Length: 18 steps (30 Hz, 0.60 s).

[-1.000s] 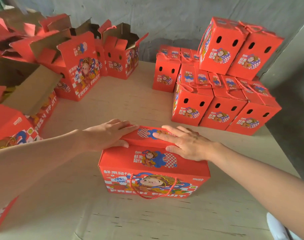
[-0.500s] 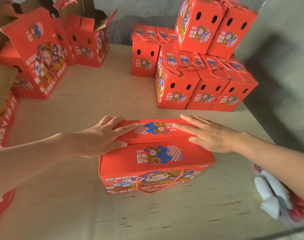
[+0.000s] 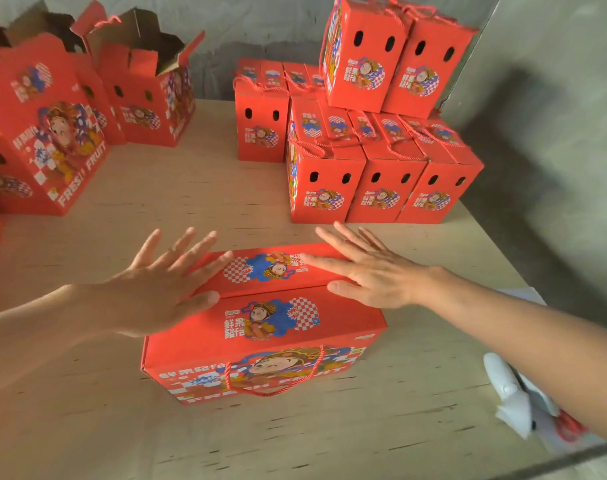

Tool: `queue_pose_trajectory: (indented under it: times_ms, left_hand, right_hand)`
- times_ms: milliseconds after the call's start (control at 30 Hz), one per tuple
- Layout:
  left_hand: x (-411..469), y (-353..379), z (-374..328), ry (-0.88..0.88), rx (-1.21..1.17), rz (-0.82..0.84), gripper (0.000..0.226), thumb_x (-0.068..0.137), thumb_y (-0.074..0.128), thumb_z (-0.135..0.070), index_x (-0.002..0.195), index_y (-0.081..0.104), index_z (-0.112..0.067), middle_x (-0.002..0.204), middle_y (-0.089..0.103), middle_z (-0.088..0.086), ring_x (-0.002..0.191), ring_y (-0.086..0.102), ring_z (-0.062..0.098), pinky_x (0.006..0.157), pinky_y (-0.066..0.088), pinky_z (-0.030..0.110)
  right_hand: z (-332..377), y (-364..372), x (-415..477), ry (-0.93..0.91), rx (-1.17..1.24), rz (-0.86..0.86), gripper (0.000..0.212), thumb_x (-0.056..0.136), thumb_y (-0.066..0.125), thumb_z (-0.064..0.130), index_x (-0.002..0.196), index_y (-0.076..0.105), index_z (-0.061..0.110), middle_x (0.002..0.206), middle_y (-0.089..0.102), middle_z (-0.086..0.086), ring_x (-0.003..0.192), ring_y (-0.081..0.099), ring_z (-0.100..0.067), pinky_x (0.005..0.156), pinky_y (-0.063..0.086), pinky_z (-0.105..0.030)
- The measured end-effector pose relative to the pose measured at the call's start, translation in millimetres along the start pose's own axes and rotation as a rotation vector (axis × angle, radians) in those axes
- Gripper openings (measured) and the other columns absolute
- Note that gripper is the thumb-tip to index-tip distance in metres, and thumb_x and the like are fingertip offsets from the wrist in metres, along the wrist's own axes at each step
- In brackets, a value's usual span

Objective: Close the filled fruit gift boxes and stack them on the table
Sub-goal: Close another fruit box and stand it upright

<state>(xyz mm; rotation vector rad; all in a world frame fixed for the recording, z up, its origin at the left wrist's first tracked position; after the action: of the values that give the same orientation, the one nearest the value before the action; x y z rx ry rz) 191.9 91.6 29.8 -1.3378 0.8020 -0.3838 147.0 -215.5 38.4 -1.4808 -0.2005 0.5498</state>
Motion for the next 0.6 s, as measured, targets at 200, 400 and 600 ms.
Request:
queue_pose_trajectory:
  times_ms: [200,400,600]
  left_hand:
    - [-1,17,-74,-0.039,-0.105,-0.129,0.084,0.052,-0.046,-0.067,0.128,-0.039,-0.030,0.139,-0.045,-0.012,0.129,-0.044,0.008,0.110,-0.026,0.030]
    - [-8,5,-91,-0.178,-0.305,-0.279,0.080,0.079,-0.018,-0.071,0.145,-0.003,-0.028,0.151,-0.013,-0.020,0.141,-0.016,-0.002,0.112,-0.019,0.024]
    - [-8,11,-101,-0.127,-0.130,-0.423,0.069,0.098,0.012,-0.052,0.135,0.050,-0.006,0.144,0.041,0.005,0.132,0.039,0.030,0.104,0.025,0.039]
  right_hand:
    - [11,21,11,-0.071,0.038,-0.009,0.047,0.101,0.020,0.044,0.135,-0.010,0.058,0.152,-0.027,0.015,0.140,-0.029,-0.013,0.114,-0.017,-0.048]
    - [6,13,19,-0.136,0.075,-0.134,0.041,0.101,0.022,0.044,0.135,0.005,0.060,0.154,-0.017,0.016,0.143,-0.022,-0.019,0.113,-0.021,-0.044]
    - [8,18,20,-0.067,0.100,-0.128,0.042,0.098,0.027,0.050,0.137,0.014,0.060,0.159,-0.005,0.006,0.145,0.002,-0.025,0.116,-0.002,-0.042]
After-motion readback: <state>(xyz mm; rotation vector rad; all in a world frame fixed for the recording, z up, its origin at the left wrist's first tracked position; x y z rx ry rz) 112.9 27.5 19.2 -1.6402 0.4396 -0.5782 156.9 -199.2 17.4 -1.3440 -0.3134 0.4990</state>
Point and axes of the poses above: each hand's wrist, its own x-axis towards the middle knuckle, its own y-axis out of the palm, z = x × y, the point moved 2 cm from there along x, towards the middle knuckle
